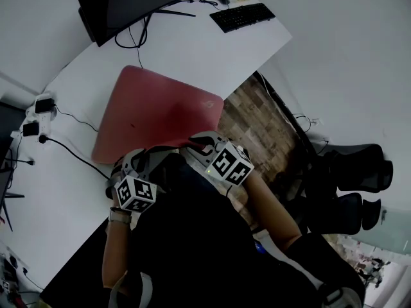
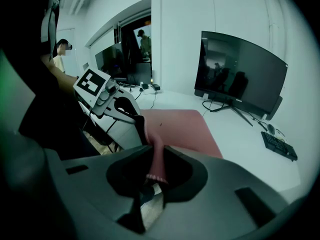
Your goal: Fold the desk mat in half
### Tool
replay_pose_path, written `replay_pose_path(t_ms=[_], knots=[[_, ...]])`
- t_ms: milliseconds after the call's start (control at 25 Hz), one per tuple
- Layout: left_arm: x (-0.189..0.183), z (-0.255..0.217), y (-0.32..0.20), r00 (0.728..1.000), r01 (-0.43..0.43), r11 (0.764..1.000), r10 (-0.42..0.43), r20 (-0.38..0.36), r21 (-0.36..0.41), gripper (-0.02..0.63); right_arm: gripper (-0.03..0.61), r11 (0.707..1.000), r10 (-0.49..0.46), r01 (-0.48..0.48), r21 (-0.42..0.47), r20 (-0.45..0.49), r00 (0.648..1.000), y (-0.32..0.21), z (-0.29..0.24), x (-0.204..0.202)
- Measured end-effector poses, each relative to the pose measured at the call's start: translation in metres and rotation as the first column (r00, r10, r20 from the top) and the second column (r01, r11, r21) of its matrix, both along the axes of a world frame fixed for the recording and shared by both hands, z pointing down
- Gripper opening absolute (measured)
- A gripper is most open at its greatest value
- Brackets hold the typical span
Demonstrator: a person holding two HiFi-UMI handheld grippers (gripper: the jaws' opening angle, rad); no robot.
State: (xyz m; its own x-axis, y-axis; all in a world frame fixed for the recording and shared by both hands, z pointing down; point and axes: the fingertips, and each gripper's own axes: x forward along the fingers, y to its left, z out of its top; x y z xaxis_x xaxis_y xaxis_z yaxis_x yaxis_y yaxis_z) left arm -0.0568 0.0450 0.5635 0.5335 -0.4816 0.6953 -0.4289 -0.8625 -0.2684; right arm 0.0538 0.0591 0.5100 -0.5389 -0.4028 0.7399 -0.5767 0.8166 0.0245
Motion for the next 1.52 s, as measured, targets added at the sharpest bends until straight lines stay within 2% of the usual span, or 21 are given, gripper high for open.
replay_pose_path(t_ms=[160,360,560,800,1040,1160,1240,1280,1520], knots=[[0.003,-0.006,-0.022,1.000,0.026,1.000,-0.026,-0.011,-0.012,0.025,0.089,1.000,-0.020,0.020,0.006,0.004,1.000,-0.029,0.000,0.003],[0.003,-0.001,-0.047,0.999,0.010,1.000,-0.010,0.033,0.006,0.025,0.117,0.999,-0.034,0.034,0.012,0.018,0.999,-0.068,-0.003,0.005],[0.006,-0.011,-0.074,0.999,0.036,0.999,-0.037,0.022,0.027,0.025,0.127,0.998,-0.051,0.050,0.022,0.019,0.999,-0.106,-0.003,0.004],[0.001,-0.008,-0.099,0.998,0.065,0.998,-0.066,0.024,0.008,0.025,0.146,0.997,-0.078,0.078,0.012,0.020,0.997,-0.145,0.006,-0.002],[-0.001,0.000,-0.118,0.993,0.107,0.994,-0.107,0.043,0.000,0.025,0.176,0.987,-0.161,0.161,-0.014,0.009,0.987,-0.174,0.015,-0.007],[-0.001,0.000,-0.126,0.990,0.133,0.991,-0.132,0.037,-0.012,0.025,0.183,0.976,-0.217,0.217,-0.015,-0.026,0.976,-0.185,0.023,-0.006],[-0.001,0.001,-0.131,0.988,0.148,0.989,-0.147,0.040,-0.020,0.025,0.166,0.973,-0.229,0.229,0.003,-0.044,0.973,-0.197,0.026,-0.004],[0.000,0.002,-0.134,0.987,0.156,0.988,-0.155,0.043,-0.021,0.025,0.129,0.974,-0.227,0.227,0.010,-0.045,0.973,-0.204,0.027,-0.003],[-0.005,0.003,-0.161,0.976,0.212,0.977,-0.211,0.061,-0.020,0.025,0.100,0.971,-0.234,0.235,0.038,-0.033,0.972,-0.240,0.032,-0.010]])
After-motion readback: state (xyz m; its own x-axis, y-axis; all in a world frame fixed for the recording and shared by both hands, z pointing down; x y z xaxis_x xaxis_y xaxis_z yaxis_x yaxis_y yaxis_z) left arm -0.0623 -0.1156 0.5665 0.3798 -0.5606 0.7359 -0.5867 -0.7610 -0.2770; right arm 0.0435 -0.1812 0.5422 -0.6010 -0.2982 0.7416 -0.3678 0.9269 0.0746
